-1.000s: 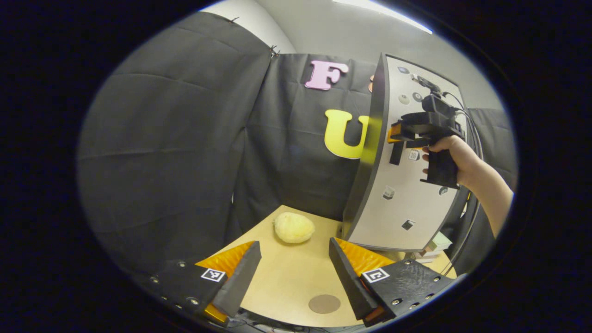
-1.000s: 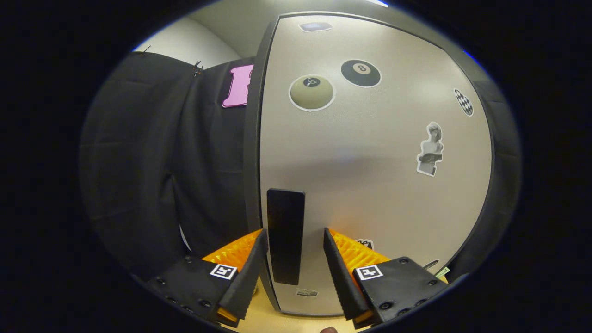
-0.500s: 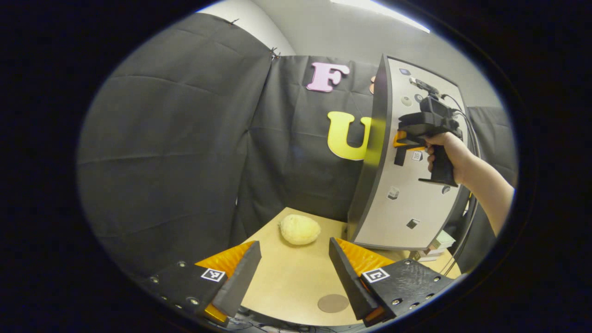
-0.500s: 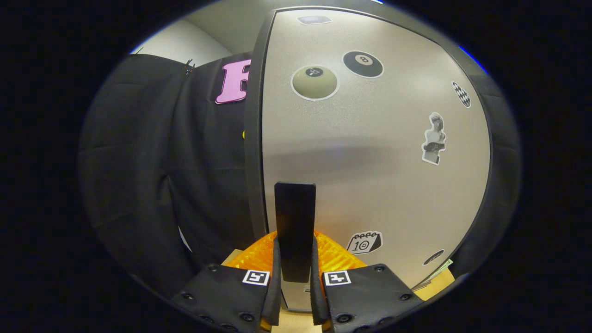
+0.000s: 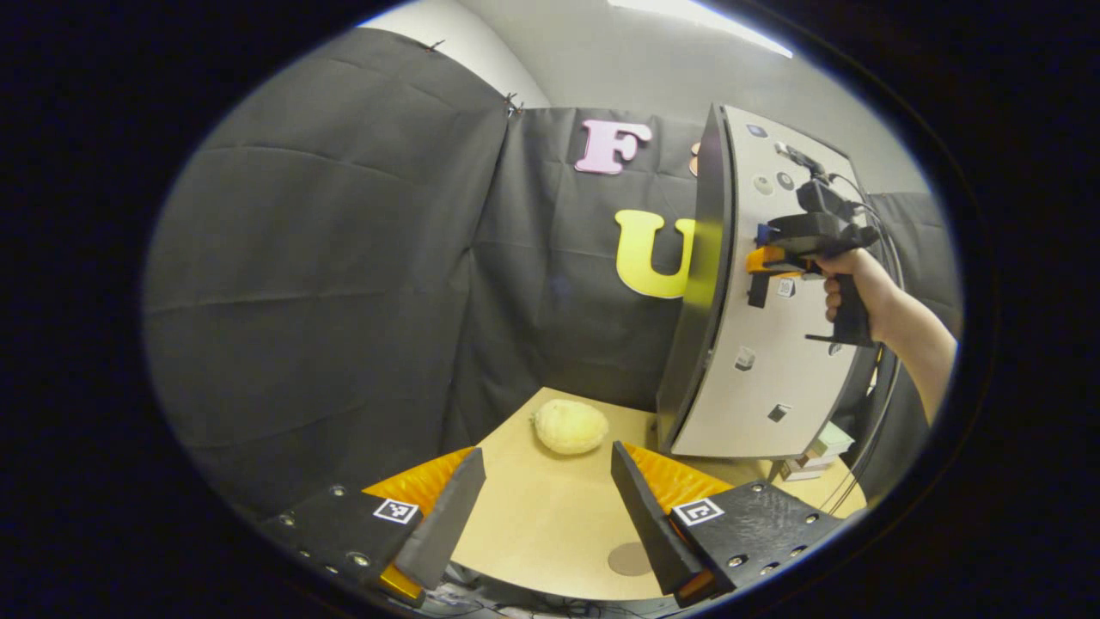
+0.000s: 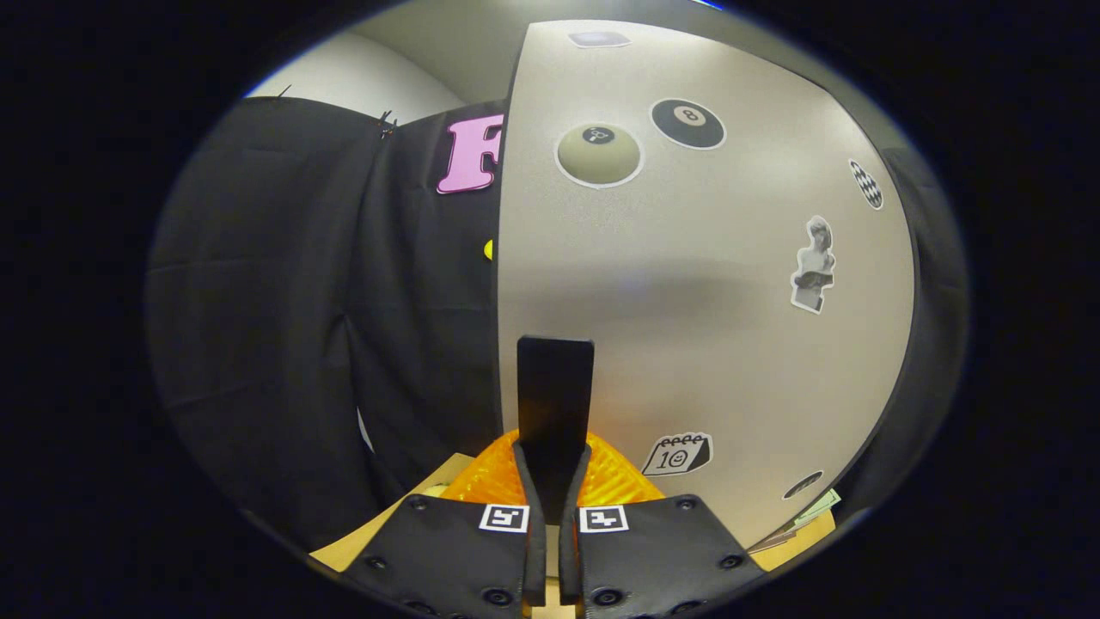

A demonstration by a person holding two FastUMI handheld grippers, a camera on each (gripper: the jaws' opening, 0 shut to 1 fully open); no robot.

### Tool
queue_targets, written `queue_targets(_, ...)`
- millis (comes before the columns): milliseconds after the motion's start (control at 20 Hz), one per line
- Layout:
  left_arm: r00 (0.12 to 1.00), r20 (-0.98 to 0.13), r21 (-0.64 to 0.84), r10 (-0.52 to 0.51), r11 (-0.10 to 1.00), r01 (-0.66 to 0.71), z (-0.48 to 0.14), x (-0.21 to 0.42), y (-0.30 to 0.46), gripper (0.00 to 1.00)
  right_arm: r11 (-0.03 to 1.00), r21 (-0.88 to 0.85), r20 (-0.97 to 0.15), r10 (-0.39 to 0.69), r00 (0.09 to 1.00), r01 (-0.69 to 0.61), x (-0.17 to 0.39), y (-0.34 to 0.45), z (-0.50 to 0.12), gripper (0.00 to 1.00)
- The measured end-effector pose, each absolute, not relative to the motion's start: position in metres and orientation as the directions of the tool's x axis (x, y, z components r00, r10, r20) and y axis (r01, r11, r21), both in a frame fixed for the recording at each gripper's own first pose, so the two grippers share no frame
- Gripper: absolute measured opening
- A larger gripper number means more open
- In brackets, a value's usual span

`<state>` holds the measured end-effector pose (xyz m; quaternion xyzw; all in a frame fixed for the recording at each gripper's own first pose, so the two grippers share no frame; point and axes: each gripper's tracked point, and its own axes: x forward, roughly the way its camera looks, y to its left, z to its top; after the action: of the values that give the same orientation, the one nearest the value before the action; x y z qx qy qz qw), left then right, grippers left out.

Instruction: Open the cabinet door with the right hand, grasp the bottle in the cabinet with the left hand and place it on the coaster, then close the cabinet door with the right hand.

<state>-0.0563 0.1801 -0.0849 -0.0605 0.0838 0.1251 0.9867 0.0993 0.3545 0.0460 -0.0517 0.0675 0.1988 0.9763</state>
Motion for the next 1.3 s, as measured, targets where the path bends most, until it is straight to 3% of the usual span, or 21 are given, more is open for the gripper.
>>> queue_targets(250,0.963,-0.178,-0.074,0.203,0.973,-0.219,-0.085,-0.052,0.175,0.94,0.876,-0.055,-0.168,0.464,0.87,-0.478,0.036,0.322,0.049,0.07)
queue_targets(350,0.964,-0.177,-0.05,0.196,0.977,-0.208,-0.085,-0.047,0.17,0.88,0.865,-0.059,-0.159,0.485,0.86,-0.498,0.019,0.302,0.048,0.04)
queue_targets(450,0.972,-0.16,-0.044,0.174,0.982,-0.183,-0.076,-0.047,0.161,0.89,0.862,-0.06,-0.156,0.489,0.858,-0.503,0.001,0.282,0.047,0.04)
queue_targets(500,0.977,-0.147,-0.041,0.157,0.986,-0.165,-0.07,-0.041,0.154,0.89,0.864,-0.06,-0.155,0.486,0.86,-0.499,-0.004,0.274,0.047,0.07)
queue_targets(700,0.993,-0.087,0.036,0.083,0.996,-0.08,-0.045,-0.017,0.122,0.88,0.875,-0.051,-0.14,0.471,0.871,-0.481,-0.027,0.246,0.047,0.04)
queue_targets(800,0.996,-0.056,0.08,0.071,0.995,-0.067,-0.035,-0.013,0.107,0.88,0.88,-0.05,-0.139,0.461,0.876,-0.472,-0.037,0.231,0.047,0.07)
queue_targets(850,0.998,-0.045,0.073,0.043,0.997,-0.039,-0.029,-0.01,0.093,0.92,0.884,-0.046,-0.137,0.456,0.88,-0.465,-0.042,0.224,0.047,0.04)
queue_targets(1300,0.992,-0.067,0.03,-0.108,0.993,0.11,-0.039,0.008,0.023,0.89,0.947,-0.016,-0.104,0.317,0.943,-0.32,-0.071,0.137,0.051,0.07)
